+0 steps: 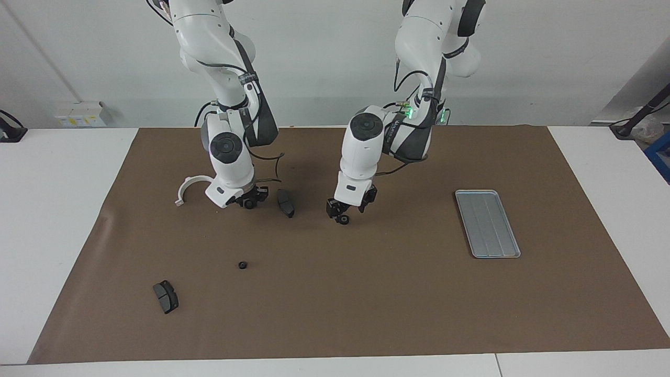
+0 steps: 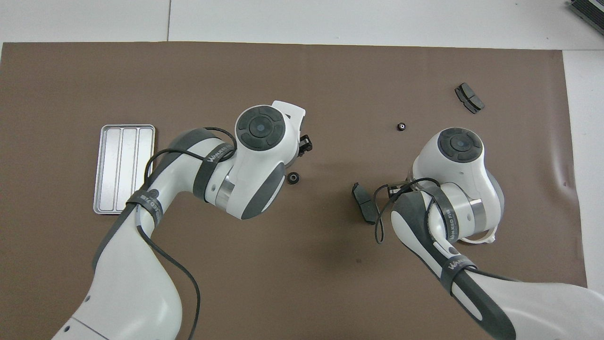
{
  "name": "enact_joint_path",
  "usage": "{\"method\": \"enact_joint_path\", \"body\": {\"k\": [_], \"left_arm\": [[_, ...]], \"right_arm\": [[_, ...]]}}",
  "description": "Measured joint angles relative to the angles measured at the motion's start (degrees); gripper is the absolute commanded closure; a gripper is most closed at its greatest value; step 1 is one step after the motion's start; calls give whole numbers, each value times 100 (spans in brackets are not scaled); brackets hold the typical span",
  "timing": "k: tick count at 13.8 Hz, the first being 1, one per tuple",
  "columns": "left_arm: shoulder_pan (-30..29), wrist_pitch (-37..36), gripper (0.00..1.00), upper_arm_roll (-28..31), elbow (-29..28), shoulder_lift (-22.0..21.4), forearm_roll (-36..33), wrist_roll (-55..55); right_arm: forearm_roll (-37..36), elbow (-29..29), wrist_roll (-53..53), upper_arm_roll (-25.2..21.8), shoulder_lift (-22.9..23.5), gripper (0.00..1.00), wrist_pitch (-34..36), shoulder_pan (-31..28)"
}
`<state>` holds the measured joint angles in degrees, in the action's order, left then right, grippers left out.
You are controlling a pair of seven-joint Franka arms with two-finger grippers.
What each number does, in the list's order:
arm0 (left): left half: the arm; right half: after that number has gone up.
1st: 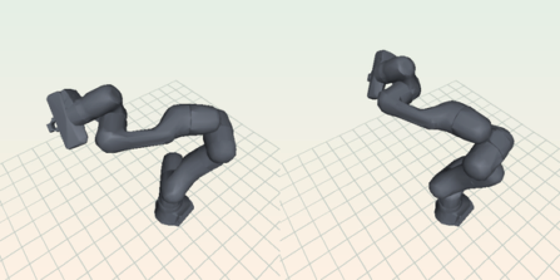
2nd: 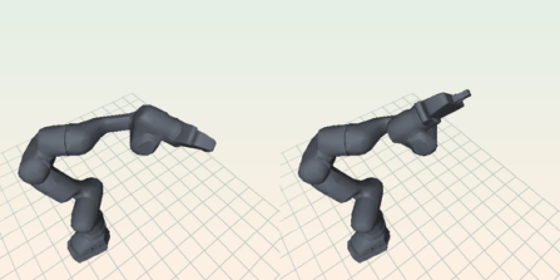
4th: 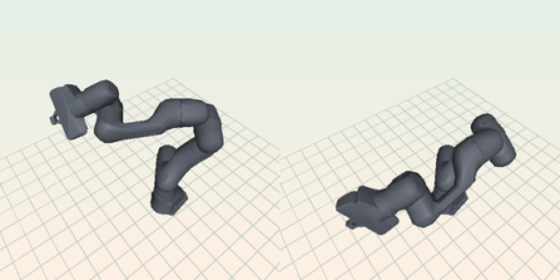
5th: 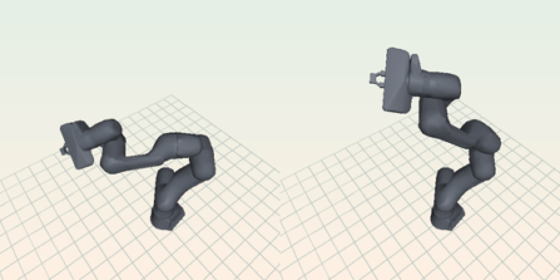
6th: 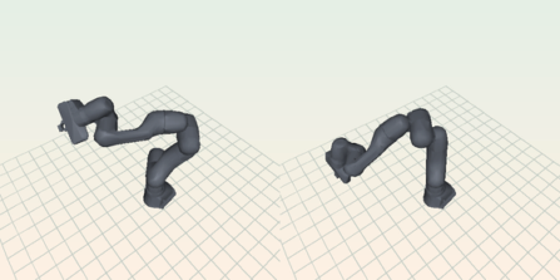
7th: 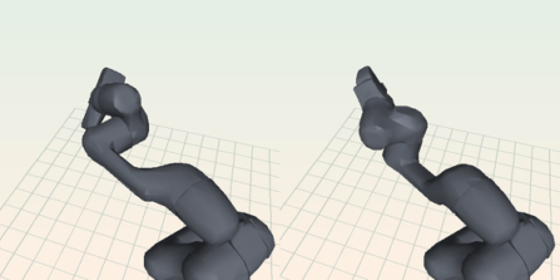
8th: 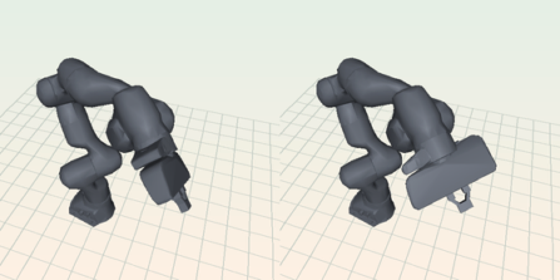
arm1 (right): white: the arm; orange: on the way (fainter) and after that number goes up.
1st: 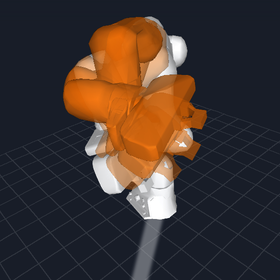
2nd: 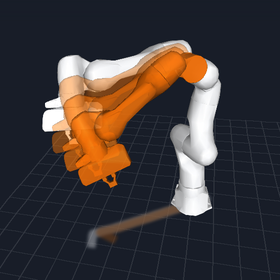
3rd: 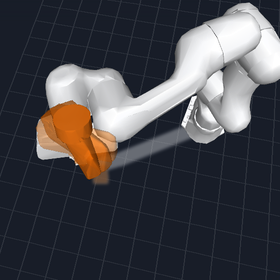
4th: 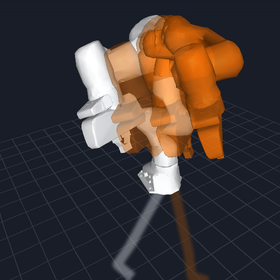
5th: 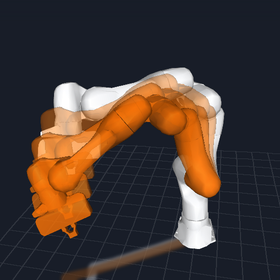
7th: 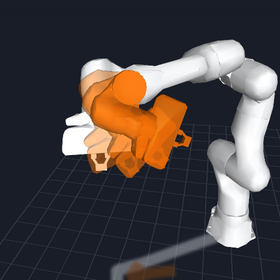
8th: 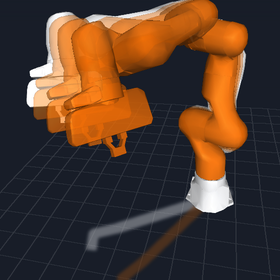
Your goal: Place bearing gear from tray to pile
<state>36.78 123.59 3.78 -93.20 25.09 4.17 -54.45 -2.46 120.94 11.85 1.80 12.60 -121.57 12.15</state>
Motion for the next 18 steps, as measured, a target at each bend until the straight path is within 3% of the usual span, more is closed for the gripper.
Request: {"method": "enact_joint_path", "body": {"k": [4,9,14,18], "left_arm": [[-1136,-814,11,3,151,-514,6,1462],[-2479,-1825,3,-5,582,-750,13,3697],[-3261,-1795,0,31,621,-748,13,5582],[-3448,-1418,0,26,660,-739,4,5982]], "right_arm": [[20,-119,371,60,-68,0,-283,114],[28,-265,1369,90,-26,0,-1478,875],[36,-1165,1901,97,403,0,-1346,1468],[25,-2071,2483,96,1168,0,-1221,2000]]}}
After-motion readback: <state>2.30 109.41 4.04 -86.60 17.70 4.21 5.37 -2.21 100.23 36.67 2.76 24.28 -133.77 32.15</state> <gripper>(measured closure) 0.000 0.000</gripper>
